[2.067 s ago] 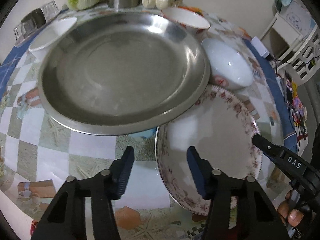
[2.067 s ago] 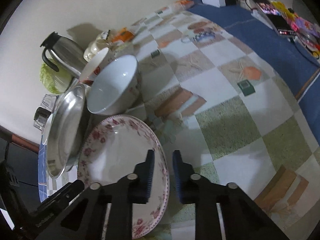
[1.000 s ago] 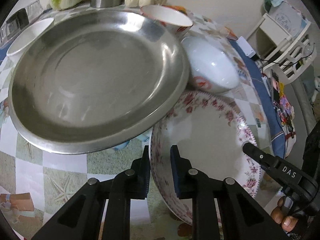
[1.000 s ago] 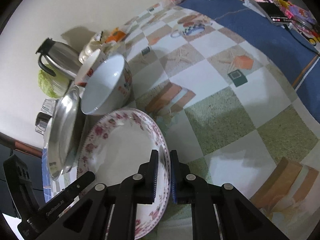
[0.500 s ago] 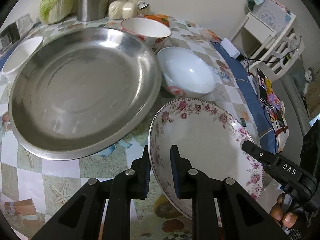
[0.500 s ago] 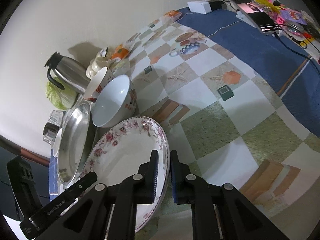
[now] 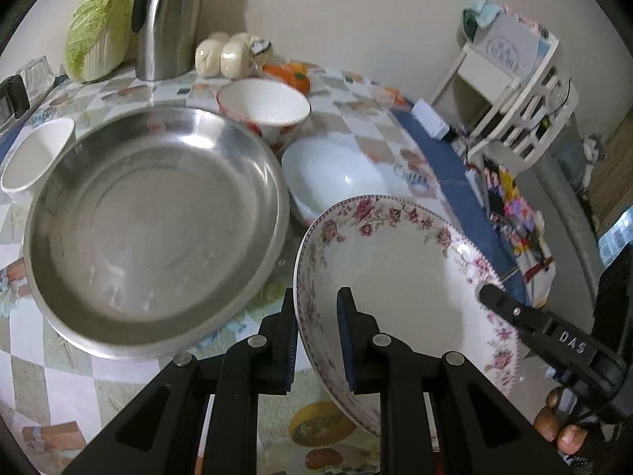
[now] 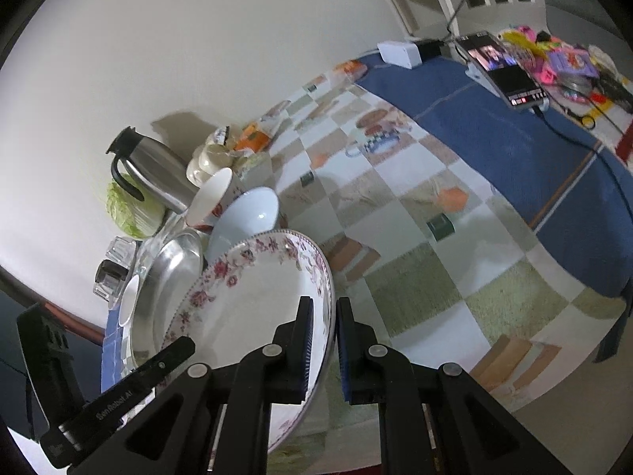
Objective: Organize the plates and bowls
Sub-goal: 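Lift the pink-floral plate with both grippers and lower it into the steel basin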
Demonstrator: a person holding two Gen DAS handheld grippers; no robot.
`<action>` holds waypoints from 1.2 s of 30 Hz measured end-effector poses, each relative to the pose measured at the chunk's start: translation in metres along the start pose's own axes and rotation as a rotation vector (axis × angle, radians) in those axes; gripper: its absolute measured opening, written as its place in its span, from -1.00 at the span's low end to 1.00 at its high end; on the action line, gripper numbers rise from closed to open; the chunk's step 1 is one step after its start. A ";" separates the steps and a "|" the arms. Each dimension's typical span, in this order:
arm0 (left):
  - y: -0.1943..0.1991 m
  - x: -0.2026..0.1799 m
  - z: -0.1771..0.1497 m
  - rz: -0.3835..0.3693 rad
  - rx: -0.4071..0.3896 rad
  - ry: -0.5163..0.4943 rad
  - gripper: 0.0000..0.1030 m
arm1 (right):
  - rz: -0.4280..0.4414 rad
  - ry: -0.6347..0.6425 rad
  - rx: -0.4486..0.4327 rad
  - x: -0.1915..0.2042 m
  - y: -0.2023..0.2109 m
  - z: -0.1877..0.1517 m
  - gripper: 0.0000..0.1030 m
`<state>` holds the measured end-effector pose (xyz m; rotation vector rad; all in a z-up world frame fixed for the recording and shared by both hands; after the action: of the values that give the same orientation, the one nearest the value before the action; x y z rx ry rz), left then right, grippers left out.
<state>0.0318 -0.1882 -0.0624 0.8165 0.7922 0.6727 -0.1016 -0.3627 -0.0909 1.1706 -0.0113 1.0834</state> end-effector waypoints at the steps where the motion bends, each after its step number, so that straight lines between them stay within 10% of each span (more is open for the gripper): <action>1: 0.003 0.002 0.004 0.001 -0.012 0.002 -0.62 | 0.006 0.000 0.000 0.003 0.000 0.002 -0.76; 36: 0.055 0.177 0.091 0.015 -0.198 0.341 -0.62 | 0.110 0.240 0.104 0.196 -0.102 0.044 -0.76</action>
<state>0.1889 -0.0567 -0.0374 0.5336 1.0086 0.9031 0.0936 -0.2608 -0.0440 1.1362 0.1705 1.3298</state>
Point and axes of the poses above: each gripper's, at about its wrist camera, not at the fingertips, and y roughly against the way its jaws point, x to its left, z to its top, the point moved 6 cm from there along -y, roughly the way its jaws point, and after that the axes turned 4 degrees about x, right-handed, at the moved point
